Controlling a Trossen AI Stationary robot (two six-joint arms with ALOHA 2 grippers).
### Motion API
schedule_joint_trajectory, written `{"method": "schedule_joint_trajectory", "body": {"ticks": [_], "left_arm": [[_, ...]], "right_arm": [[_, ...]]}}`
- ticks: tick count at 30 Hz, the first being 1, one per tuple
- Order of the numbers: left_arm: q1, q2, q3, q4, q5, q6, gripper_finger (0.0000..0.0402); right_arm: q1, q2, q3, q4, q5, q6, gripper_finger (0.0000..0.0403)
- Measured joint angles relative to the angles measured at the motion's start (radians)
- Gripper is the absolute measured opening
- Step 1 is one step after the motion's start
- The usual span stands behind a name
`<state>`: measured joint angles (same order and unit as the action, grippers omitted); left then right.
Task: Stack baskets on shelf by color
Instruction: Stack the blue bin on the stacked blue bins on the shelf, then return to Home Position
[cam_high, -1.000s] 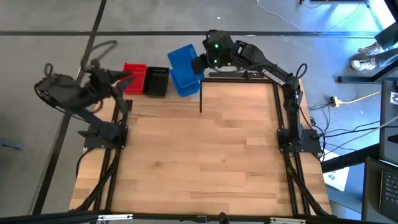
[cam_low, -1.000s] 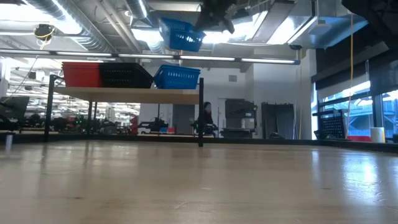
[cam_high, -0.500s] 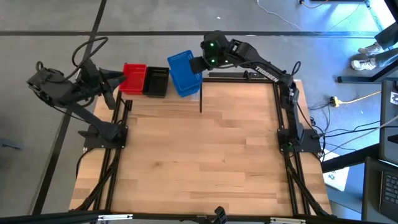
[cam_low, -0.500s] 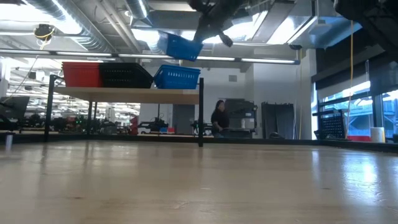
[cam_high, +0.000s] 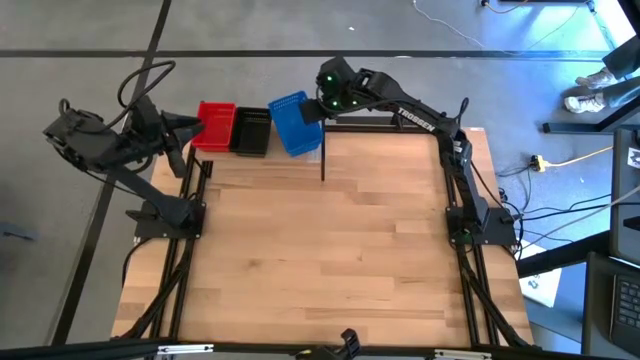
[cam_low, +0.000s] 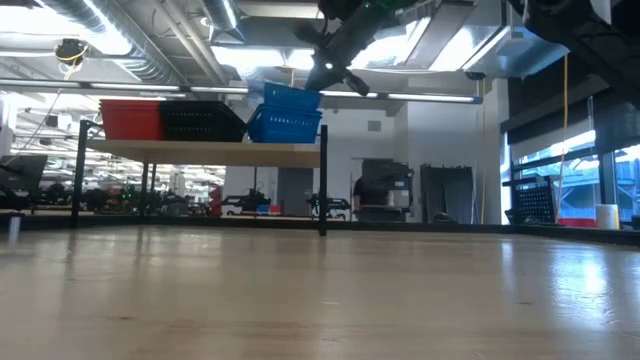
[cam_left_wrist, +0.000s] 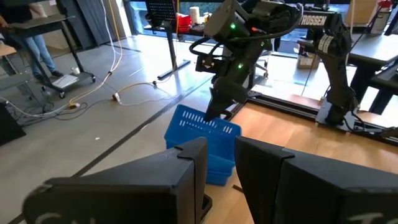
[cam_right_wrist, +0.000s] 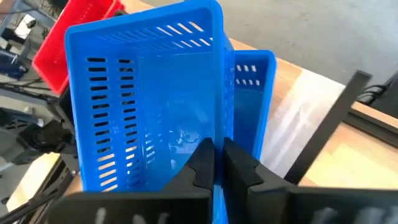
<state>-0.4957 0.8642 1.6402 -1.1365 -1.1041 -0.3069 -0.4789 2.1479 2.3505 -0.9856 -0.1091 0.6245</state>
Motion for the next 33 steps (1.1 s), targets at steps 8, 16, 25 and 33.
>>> {"method": "schedule_joint_trajectory", "body": {"ticks": [8,16,25,33], "left_arm": [[0.0,0.0,0.0,0.0,0.0,0.0,0.0073],[0.0,0.0,0.0,0.0,0.0,0.002,0.0073],[0.0,0.0,0.0,0.0,0.0,0.003,0.0073],[0.0,0.0,0.0,-0.038,0.0,0.002,0.0073]], "right_arm": [[-0.003,0.001,0.0,-0.047,-0.006,-0.009,0.0014],[-0.003,0.012,0.0,-0.046,-0.015,-0.047,0.0052],[-0.003,0.011,0.0,0.04,-0.029,-0.078,0.0072],[0.007,-0.035,0.004,0.055,-0.233,-0.174,0.007]]}}
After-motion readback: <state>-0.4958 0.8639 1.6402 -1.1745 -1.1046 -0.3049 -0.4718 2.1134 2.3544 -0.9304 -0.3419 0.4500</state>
